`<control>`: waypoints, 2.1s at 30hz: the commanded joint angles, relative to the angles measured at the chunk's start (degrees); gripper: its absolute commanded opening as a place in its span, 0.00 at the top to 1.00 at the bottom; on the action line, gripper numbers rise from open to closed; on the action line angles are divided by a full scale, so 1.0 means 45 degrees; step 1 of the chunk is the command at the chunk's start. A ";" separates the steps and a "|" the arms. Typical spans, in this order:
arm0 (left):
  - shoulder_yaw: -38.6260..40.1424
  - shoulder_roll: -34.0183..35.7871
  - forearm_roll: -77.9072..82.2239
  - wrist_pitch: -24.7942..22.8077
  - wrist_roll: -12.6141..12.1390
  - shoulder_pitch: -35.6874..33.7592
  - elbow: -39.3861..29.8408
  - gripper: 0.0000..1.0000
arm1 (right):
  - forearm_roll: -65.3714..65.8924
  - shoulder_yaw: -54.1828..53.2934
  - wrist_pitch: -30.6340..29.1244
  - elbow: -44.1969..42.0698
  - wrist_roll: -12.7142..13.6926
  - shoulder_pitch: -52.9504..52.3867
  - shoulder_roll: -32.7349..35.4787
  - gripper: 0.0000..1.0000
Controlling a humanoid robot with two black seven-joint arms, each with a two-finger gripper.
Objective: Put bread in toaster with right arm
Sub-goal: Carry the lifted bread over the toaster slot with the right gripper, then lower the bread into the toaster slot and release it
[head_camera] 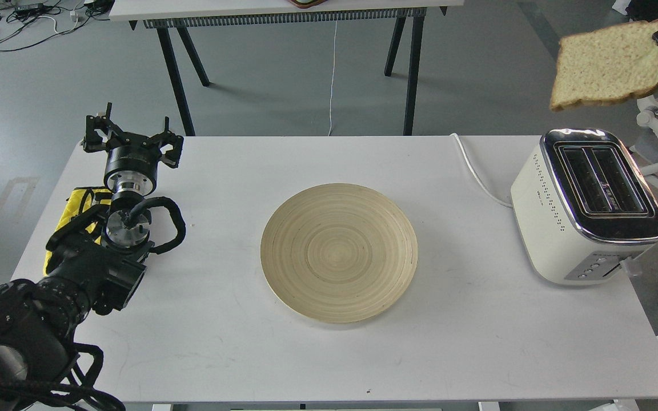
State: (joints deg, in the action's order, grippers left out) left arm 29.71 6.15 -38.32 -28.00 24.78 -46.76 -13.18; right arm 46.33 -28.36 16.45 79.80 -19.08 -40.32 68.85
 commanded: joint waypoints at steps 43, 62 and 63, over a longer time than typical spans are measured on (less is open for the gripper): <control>0.0000 -0.0001 0.0000 0.0000 0.0000 0.0000 -0.0001 0.00 | 0.2088 0.3040 -0.0062 -0.1502 -0.0019 0.0209 0.0169 0.99; 0.0000 -0.0001 0.0000 0.0000 0.0000 0.0000 -0.0001 0.00 | 0.2088 0.3099 -0.0121 -0.2459 0.0157 0.0229 -0.1588 0.63; 0.0000 -0.0001 0.0000 0.0000 0.0000 0.0000 -0.0001 0.00 | 0.2088 0.3099 -0.0121 -0.2459 0.0157 0.0229 -0.1666 0.54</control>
State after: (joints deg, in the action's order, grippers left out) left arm 29.71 6.15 -38.32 -28.00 24.79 -46.76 -13.19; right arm 55.71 -14.42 15.93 68.75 -18.42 -39.29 62.49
